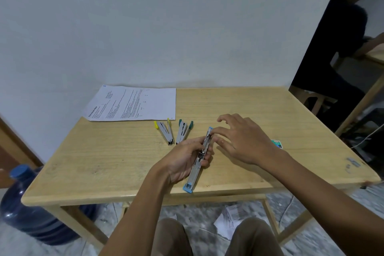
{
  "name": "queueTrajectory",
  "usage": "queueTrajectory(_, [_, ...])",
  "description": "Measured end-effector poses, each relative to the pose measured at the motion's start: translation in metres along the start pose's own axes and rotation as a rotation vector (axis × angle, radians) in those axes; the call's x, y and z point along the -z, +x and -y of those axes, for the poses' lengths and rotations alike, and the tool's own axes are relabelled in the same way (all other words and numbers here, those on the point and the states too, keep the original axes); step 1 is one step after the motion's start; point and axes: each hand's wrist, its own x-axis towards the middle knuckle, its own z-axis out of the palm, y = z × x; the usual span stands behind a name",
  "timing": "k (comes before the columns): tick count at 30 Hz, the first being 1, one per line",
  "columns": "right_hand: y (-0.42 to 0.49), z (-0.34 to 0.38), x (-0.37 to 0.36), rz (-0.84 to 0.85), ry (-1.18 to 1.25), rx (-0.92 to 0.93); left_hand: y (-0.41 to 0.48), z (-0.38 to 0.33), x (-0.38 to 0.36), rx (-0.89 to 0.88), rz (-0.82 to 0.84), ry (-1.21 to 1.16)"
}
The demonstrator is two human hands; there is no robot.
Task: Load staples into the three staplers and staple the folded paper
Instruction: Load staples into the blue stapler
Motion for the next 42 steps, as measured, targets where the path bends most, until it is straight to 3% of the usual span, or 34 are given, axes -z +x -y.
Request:
queueTrajectory(5, [0.000, 0.002, -0.004, -0.024, 0.080, -0.078, 0.001, 0.001, 0.001, 0.004, 0.004, -0.022])
queueTrajectory(10, [-0.024, 0.023, -0.007, -0.168, 0.611, -0.111, 0.002, 0.000, 0.002, -0.008, 0.006, -0.028])
queueTrajectory(13, [-0.034, 0.039, -0.013, -0.226, 0.766, -0.065, 0.003, 0.000, 0.004, -0.014, 0.008, -0.017])
queueTrajectory(21, [-0.025, 0.045, -0.025, -0.360, 0.685, -0.065, 0.000, 0.000, -0.001, -0.037, -0.003, 0.002])
queueTrajectory(27, [-0.017, 0.046, -0.029, -0.440, 0.534, -0.185, -0.001, 0.000, -0.003, -0.043, -0.017, 0.019])
queueTrajectory(34, [-0.001, 0.041, -0.030, -0.255, 0.470, -0.282, -0.002, 0.001, -0.002, -0.027, -0.016, 0.003])
queueTrajectory(42, [0.001, 0.041, -0.027, -0.220, 0.453, -0.322, -0.001, 0.001, 0.001, -0.016, -0.017, 0.022])
